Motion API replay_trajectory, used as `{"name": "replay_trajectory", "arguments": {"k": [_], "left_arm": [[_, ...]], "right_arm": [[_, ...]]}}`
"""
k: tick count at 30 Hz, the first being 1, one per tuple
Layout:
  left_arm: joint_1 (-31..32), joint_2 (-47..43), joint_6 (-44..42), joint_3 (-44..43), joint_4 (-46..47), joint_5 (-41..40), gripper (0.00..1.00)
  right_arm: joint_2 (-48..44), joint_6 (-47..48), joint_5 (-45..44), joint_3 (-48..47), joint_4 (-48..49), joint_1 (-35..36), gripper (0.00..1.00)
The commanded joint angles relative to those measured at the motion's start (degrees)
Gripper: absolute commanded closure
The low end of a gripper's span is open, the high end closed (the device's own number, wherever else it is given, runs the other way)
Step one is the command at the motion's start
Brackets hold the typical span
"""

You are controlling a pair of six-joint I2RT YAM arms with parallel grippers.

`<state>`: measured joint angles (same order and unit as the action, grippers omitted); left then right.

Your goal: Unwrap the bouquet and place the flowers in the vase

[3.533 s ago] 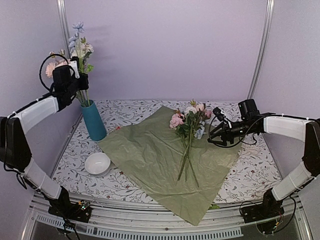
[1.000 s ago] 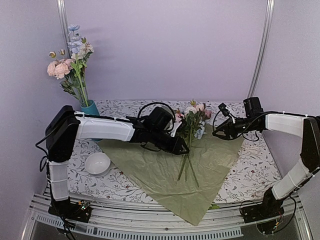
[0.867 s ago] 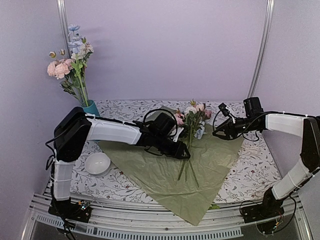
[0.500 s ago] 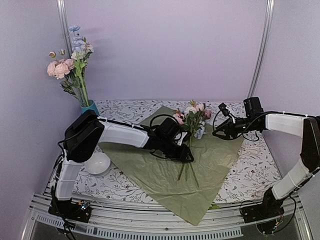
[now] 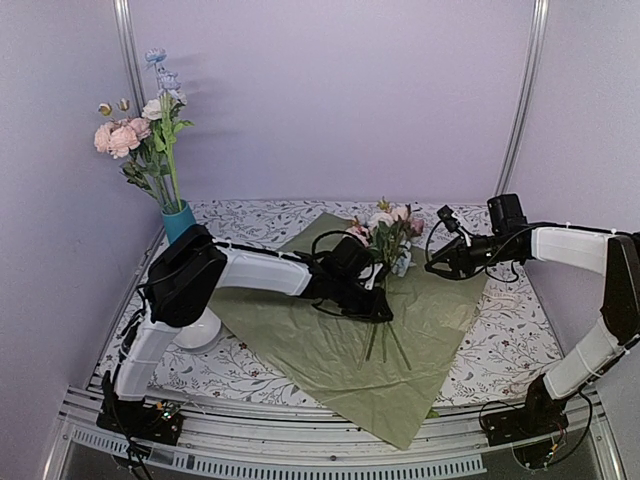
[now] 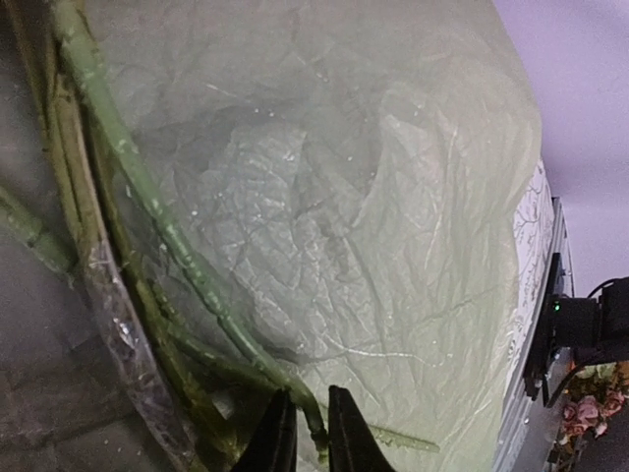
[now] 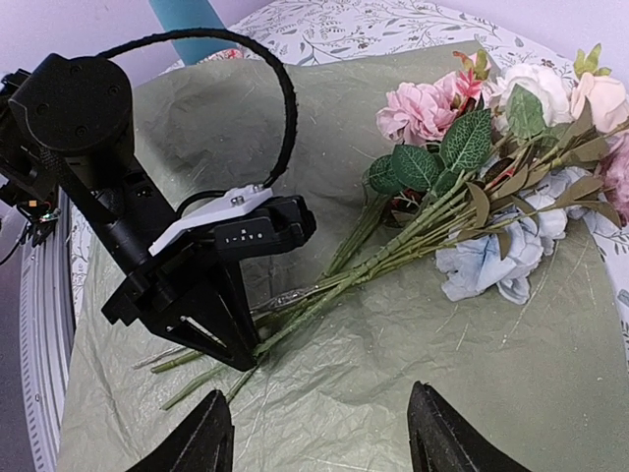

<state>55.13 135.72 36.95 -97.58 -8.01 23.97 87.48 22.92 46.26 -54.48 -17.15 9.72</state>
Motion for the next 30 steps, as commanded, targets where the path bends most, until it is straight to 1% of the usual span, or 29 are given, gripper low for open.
{"name": "replay_trajectory", "arguments": {"k": [1,4,9,12,15,19,22,26,30], "left_arm": [[0.7,-4.2,1.1,-0.2,0.6,-2.1,0.91],[0.6,-8.1,1.5,2.6,2.4,-3.8,0.99],[0.6,-13.7,2.1,6.7,5.3,-6.1,1.00],[0.7,-17.0,3.1,10.3,9.2,-7.5,1.00],[0.7,-20.5,4.1,15.8,16.8,-7.9,1.00],[0.7,-25.5,6.1,23.6,30.6,-8.2,1.00],[0.7,-27.4,7.5,27.9,38.5,-10.1,1.00],[0.7,-28.5,8.3,30.9,46.7,-11.2,1.00],[0.7,-28.5,9.4,31.6,52.1,-11.0,1.00]], "right_arm": [[-3.0,-1.3,1.3,-2.8,-2.4,-0.3,0.38],[-3.4,-2.4,2.3,-5.2,-4.4,-0.3,0.38],[-1.4,-3.2,5.0,-9.7,-9.0,-0.3,0.37],[0.1,-4.2,5.8,-11.6,-10.6,-0.3,0.37],[1.9,-5.9,9.8,-13.3,-12.1,-0.2,0.36],[3.9,-8.7,17.9,-14.4,-12.5,-0.1,0.35],[4.9,-9.4,22.2,-16.3,-13.9,1.2,0.33],[5.0,-9.4,22.5,-15.4,-13.7,6.6,0.29],[5.3,-9.4,20.8,-13.6,-12.2,11.4,0.29]]}}
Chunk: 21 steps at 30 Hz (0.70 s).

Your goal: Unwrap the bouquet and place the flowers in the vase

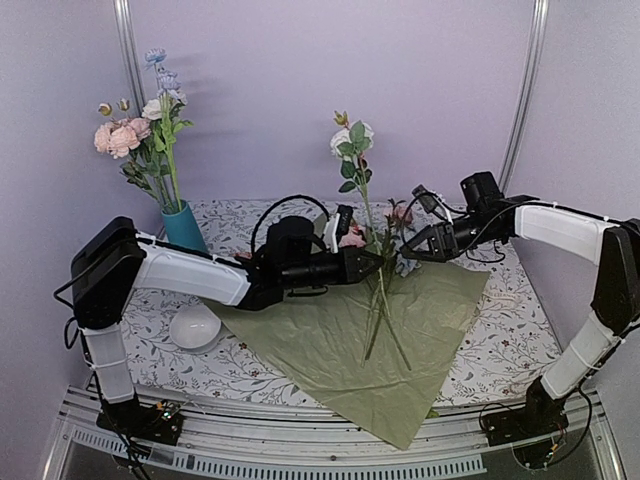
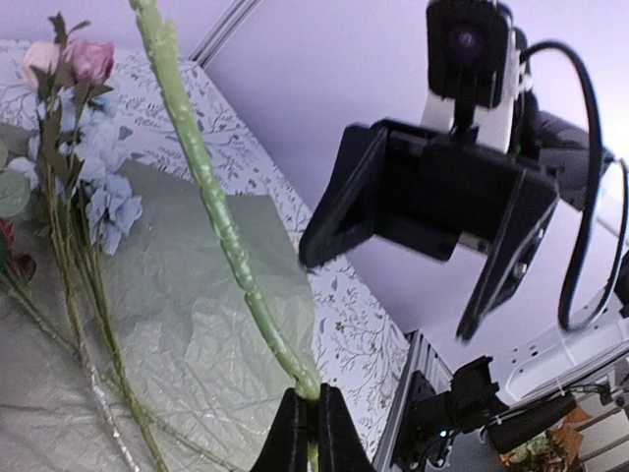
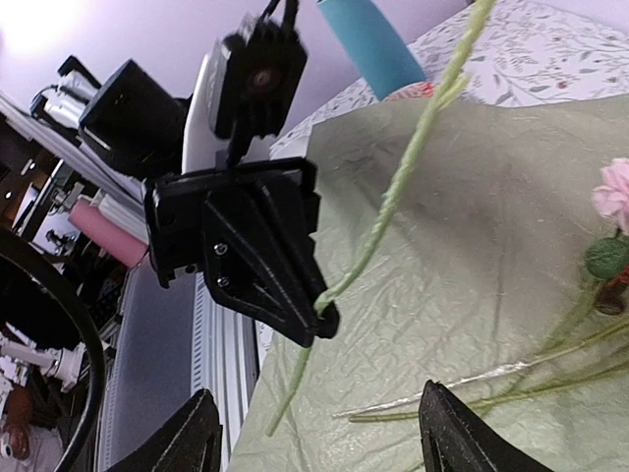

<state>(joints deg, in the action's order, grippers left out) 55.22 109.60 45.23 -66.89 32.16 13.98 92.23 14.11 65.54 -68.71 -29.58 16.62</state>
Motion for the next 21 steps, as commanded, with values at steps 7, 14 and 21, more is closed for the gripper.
{"name": "replay_trajectory", "arguments": {"k": [7,14,21], "left_arm": [[0.6,-3.4,2.9,3.4,20.4,-1.4,1.00],[0.5,-4.0,3.2,5.5,23.5,-2.8,1.00],[-1.6,-4.2,2.7,5.4,22.4,-5.0,0.56]], "right_arm": [[1.7,-1.9,-0.1,1.7,3.0,9.1,0.31],[2.7,-1.9,2.7,2.8,3.5,10.2,0.90],[2.7,0.9,2.0,4.1,2.6,10.4,1.00]]}}
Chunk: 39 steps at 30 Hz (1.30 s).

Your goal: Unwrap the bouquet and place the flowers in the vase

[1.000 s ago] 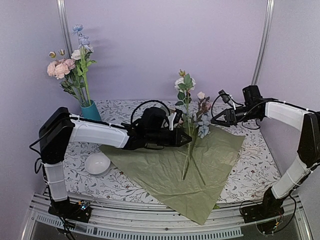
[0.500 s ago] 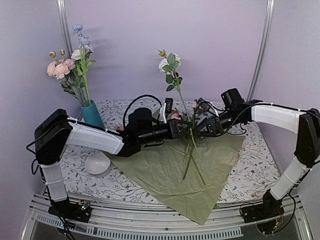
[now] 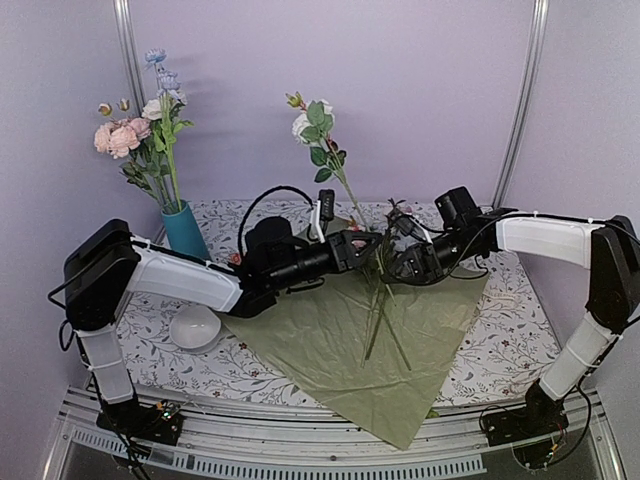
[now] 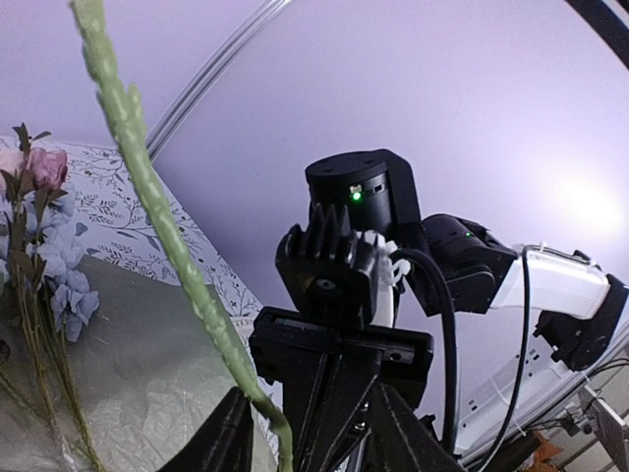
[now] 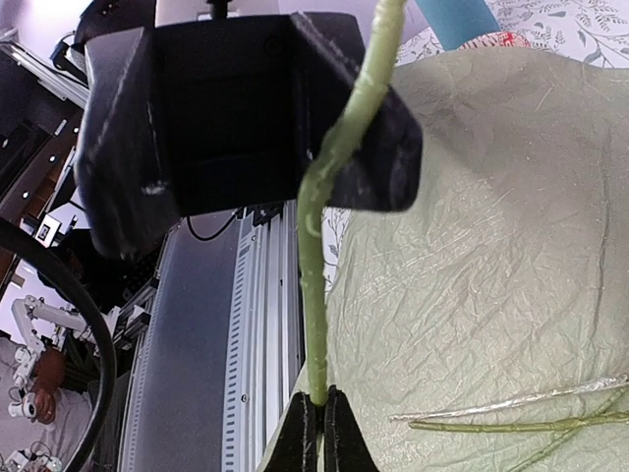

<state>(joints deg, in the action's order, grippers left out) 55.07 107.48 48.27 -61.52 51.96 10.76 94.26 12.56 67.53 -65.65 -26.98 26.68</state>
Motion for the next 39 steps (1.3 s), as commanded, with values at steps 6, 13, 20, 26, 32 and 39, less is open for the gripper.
{"name": "replay_trajectory", "arguments": {"k": [6,13,20,26,32,39], "left_arm": [[-5.4,-1.8,-0.1,-1.9,2.1,-1.9,0.52],[-7.9,-0.2,-0.1,-5.9,-0.2,-1.0,0.50],[-8.4,0.6,1.4,-6.7,1.6,0.5,0.71],[-9.0,0.0,1.5,-7.4,1.8,3.4,0.99],[-9.5,-6.5,-3.4,-7.5,-5.6,7.0,1.00],[-10.2,-18.7,-15.5,-5.0,-25.4,5.4,1.00]], "right_arm": [[0.6,4.0,-1.1,1.8,-0.9,1.0,1.00],[0.2,4.3,-1.7,1.9,-1.1,1.8,1.00],[0.1,4.7,-2.5,2.0,-1.1,2.3,1.00],[0.3,6.1,-4.3,-0.3,-3.9,2.2,0.80],[-4.5,14.4,-4.0,-2.5,-8.2,-6.3,0.41],[-12.2,14.8,-14.4,9.2,4.7,-8.3,0.34]]}}
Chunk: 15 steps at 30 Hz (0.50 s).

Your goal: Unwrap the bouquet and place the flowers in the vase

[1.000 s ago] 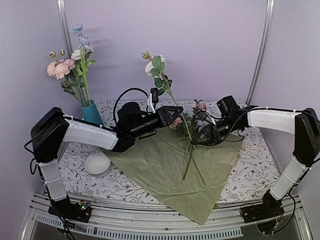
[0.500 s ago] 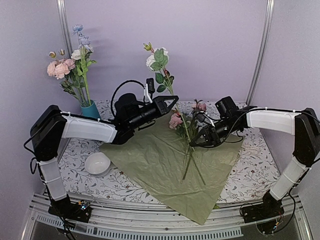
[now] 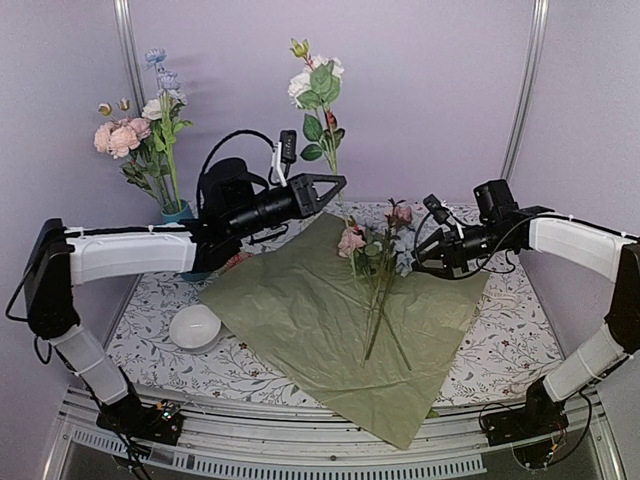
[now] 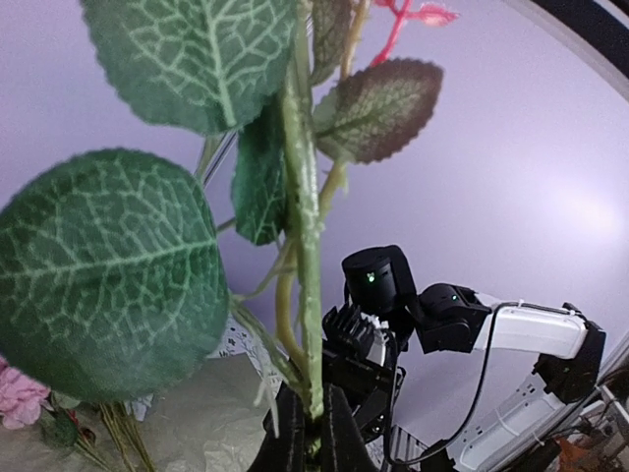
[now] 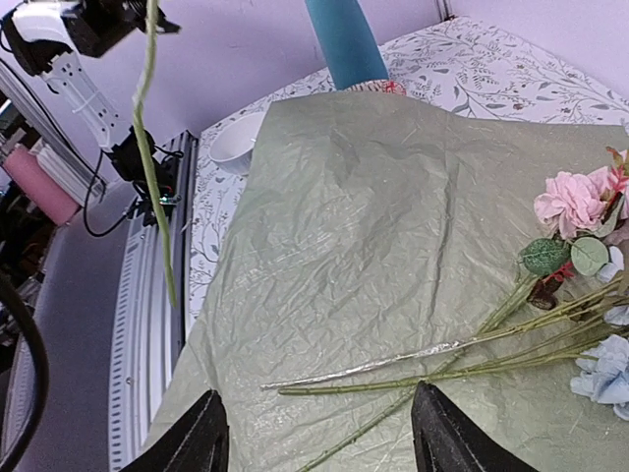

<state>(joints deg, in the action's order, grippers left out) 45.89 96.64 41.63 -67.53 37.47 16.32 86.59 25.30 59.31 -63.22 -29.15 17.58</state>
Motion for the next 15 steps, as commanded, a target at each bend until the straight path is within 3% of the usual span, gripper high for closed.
{"name": "replay_trajectory", "arguments": {"k": [1,8,15], "left_arm": [[-1.1,-9.7,-11.0,1.6,-13.6,-1.1,1.00],[-4.4,-23.4,-23.0,1.9,-33.9,-18.2,1.00],[-16.9,-31.1,-29.2,-5.4,-45.1,-25.3,1.00]], "right_arm": [[-5.8,2.6,-7.8,8.0,7.4,0.7,0.34],[-3.8,2.5,-5.2,8.7,8.5,-1.8,0.32],[-1.4,3.0,-6.6,7.9,8.3,-1.9,0.32]]}}
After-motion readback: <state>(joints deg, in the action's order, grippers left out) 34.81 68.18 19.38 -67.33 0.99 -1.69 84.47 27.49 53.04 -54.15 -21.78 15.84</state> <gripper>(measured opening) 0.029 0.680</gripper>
